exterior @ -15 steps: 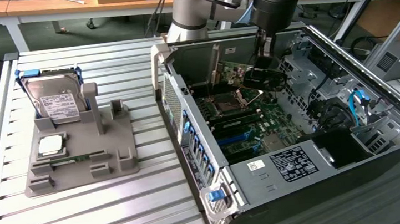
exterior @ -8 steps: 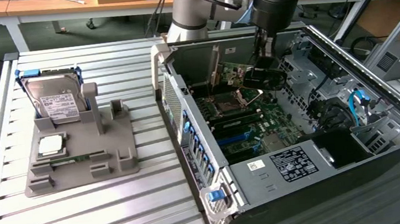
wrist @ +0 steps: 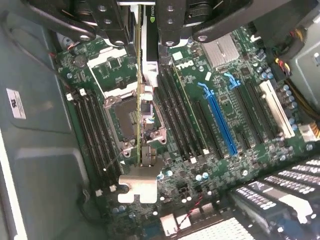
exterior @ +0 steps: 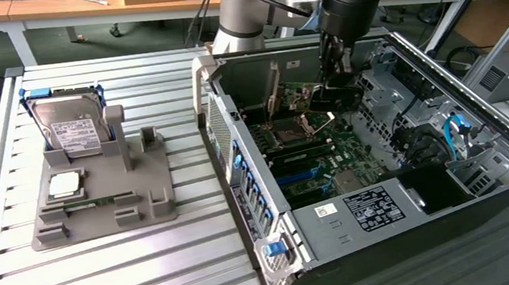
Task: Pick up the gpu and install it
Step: 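Insert the gpu into the slot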
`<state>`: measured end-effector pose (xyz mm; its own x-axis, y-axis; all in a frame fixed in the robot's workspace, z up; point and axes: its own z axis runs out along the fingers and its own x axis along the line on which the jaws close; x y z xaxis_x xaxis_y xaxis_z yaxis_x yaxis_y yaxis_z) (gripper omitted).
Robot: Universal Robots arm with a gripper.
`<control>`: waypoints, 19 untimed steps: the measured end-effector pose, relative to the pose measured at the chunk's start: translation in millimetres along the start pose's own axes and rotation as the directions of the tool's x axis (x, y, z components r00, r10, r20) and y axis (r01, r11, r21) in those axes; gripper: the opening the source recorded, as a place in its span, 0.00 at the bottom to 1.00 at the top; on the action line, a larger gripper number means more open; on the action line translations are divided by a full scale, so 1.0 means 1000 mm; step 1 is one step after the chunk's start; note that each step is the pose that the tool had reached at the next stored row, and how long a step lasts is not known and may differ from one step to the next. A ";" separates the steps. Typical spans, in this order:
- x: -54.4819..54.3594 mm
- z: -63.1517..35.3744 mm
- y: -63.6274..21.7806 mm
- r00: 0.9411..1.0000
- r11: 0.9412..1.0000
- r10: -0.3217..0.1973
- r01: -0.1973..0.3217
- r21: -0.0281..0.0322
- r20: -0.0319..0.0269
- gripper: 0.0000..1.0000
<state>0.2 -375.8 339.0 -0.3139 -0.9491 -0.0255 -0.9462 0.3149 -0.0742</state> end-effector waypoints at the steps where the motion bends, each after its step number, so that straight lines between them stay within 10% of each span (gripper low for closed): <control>1: 0.000 0.0001 0.0000 0.999 0.999 -0.035 0.035 -0.001 0.003 0.27; 7: 0.000 0.0006 0.0000 0.981 0.981 -0.192 0.192 -0.004 0.015 0.27; 14: 0.000 0.0011 0.0001 0.939 0.939 -0.343 0.343 -0.004 0.027 0.27; 17: 0.000 0.0011 0.0001 0.939 0.939 -0.343 0.343 -0.004 0.027 0.27; 18: 0.000 0.0011 0.0000 0.939 0.939 -0.343 0.344 -0.009 0.027 0.27; 19: 0.000 0.0015 0.0001 0.939 0.939 -0.342 0.343 -0.033 0.028 0.27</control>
<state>0.2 -375.8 337.5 0.0313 -0.9992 -0.0266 -0.9985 -0.0300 -0.0454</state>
